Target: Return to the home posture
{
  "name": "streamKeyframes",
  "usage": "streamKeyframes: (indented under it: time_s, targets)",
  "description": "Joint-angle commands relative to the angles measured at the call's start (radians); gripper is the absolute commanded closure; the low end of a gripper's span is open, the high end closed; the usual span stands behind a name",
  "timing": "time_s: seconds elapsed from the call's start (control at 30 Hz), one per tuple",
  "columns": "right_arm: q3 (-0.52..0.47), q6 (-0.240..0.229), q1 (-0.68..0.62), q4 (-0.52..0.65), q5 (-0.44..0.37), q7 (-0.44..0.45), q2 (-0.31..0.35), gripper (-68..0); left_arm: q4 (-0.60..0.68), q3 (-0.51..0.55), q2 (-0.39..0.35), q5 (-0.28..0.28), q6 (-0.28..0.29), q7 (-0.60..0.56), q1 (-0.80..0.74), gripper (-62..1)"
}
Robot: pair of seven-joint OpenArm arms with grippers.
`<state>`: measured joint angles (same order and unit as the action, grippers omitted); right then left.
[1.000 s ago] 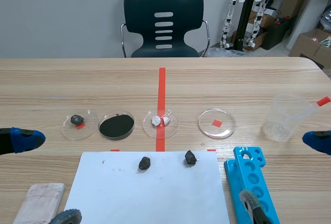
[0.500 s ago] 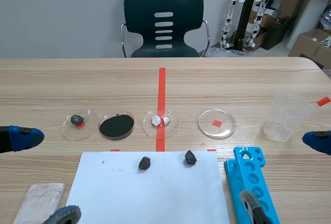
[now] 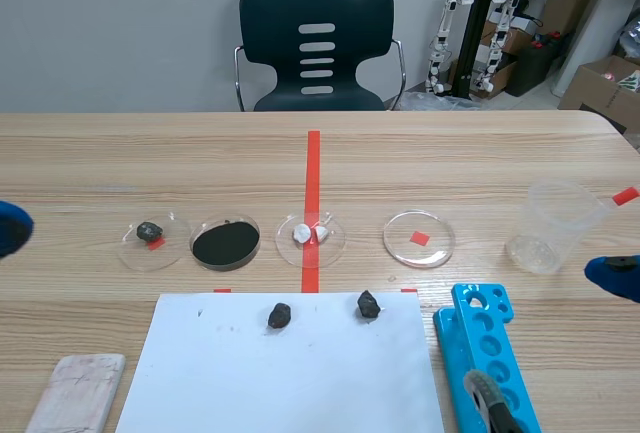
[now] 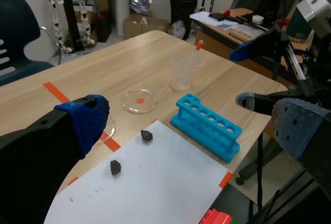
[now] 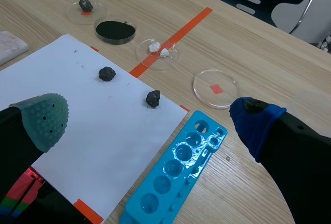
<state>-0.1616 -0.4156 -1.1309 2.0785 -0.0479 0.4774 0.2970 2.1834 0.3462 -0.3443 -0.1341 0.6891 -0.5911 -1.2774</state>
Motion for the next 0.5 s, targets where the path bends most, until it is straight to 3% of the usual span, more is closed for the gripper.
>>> streamKeyframes:
  time_s: [0.0, 0.1, 0.23, 0.3, 0.47]
  targets:
    - [-0.001, 0.0, -0.003, 0.01, -0.007, 0.015, 0.013, -67.9, -0.002, -0.005, 0.03, 0.06, 0.005, -0.043, 0.01, -62.3]
    - [-0.001, -0.001, -0.003, 0.01, -0.007, 0.014, 0.013, -67.9, -0.002, -0.004, 0.059, 0.19, -0.015, -0.107, 0.014, -62.3]
    - [-0.001, -0.001, -0.003, 0.01, -0.007, 0.009, 0.013, -67.9, -0.002, -0.004, 0.064, 0.212, -0.056, -0.122, 0.038, -62.3]
    - [-0.001, -0.001, -0.003, 0.01, -0.007, 0.007, 0.013, -67.9, -0.002, -0.005, 0.064, 0.188, -0.053, -0.093, 0.065, -62.3]
    - [-0.001, -0.001, -0.003, 0.01, -0.006, 0.006, 0.013, -67.9, -0.002, -0.005, 0.064, 0.036, -0.038, 0.06, 0.123, -62.3]
